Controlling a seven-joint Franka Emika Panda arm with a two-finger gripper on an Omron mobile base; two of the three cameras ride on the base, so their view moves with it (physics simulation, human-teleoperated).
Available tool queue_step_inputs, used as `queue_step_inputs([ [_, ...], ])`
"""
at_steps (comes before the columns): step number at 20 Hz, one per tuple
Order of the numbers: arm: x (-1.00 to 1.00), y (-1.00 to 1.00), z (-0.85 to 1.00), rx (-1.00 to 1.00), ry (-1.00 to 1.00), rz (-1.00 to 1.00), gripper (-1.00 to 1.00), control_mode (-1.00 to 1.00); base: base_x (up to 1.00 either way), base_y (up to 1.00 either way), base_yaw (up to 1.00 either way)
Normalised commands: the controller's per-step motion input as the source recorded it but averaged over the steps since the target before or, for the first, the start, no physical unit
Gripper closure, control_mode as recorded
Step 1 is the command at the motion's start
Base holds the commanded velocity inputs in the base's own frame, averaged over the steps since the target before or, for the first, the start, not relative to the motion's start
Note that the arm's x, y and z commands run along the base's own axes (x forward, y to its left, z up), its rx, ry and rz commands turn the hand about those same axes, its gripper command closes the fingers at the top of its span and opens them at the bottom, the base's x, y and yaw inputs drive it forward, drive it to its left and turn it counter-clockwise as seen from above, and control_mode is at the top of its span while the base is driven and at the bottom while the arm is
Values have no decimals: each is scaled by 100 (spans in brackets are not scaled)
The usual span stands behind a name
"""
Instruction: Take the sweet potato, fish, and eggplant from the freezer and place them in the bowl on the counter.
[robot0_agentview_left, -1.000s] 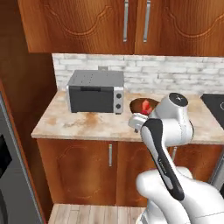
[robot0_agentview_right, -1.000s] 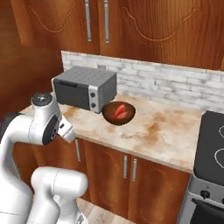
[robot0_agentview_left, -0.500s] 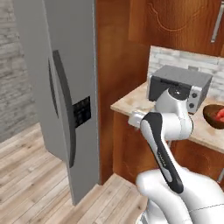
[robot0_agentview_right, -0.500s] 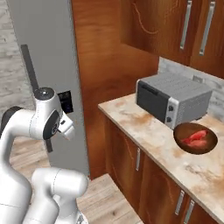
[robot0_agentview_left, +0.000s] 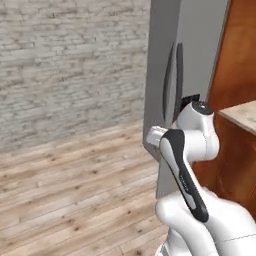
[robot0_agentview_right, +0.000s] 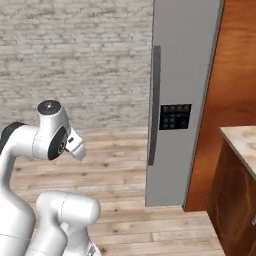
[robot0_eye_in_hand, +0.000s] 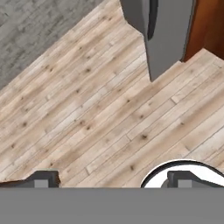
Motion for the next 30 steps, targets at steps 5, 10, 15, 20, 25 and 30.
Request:
queue_step_inputs([
  [5,0,0,0,0,0,0,-100,100,45,61,49],
  [10,0,0,0,0,0,0,-100,100,100,0,-2],
  [15,0,0,0,0,0,0,-100,100,100,5,-23],
  [20,0,0,0,0,0,0,-100,100,100,28,-33],
  [25,0,0,0,0,0,0,-100,100,100,47,-54],
  [30,0,0,0,0,0,0,-100,100,77,45,-77],
])
